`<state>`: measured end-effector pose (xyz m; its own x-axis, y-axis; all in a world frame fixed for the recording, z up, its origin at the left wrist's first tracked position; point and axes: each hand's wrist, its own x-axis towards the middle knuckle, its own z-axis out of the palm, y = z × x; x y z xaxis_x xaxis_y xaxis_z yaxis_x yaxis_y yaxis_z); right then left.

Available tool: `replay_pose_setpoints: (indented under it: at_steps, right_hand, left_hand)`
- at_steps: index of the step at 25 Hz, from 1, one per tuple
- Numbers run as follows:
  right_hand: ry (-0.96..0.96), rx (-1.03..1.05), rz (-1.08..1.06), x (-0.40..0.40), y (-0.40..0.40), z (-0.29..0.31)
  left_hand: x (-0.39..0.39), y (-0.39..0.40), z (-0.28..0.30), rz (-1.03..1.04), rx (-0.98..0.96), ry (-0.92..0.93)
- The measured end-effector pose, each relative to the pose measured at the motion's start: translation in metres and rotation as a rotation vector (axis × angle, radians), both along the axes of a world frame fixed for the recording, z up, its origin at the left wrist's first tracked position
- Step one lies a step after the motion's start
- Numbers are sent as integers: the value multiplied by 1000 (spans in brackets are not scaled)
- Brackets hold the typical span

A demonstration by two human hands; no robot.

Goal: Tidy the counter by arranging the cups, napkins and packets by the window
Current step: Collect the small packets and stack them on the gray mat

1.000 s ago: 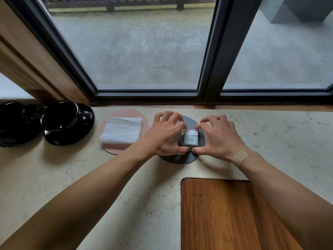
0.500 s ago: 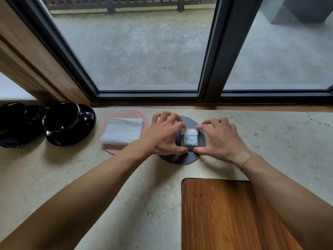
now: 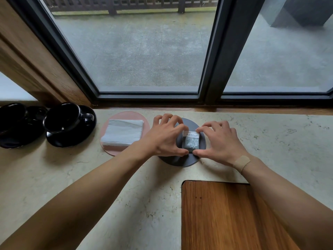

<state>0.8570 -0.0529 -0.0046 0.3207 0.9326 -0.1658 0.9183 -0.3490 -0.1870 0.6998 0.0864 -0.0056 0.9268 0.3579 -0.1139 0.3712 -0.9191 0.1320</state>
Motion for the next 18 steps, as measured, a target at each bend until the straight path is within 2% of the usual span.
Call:
replay_pose_setpoints:
  at_steps: [9,14,18]
  right_hand:
    - [52,40,-10,-8,1,11]
    - [39,25,90,-36,27,16]
    - [29,-37,111,-47,49,16]
  left_hand:
    - [-50,36,17,151,-100,-39]
    - [-50,39,11,98,-114,32]
    - [-50,40,5,91,-94,2]
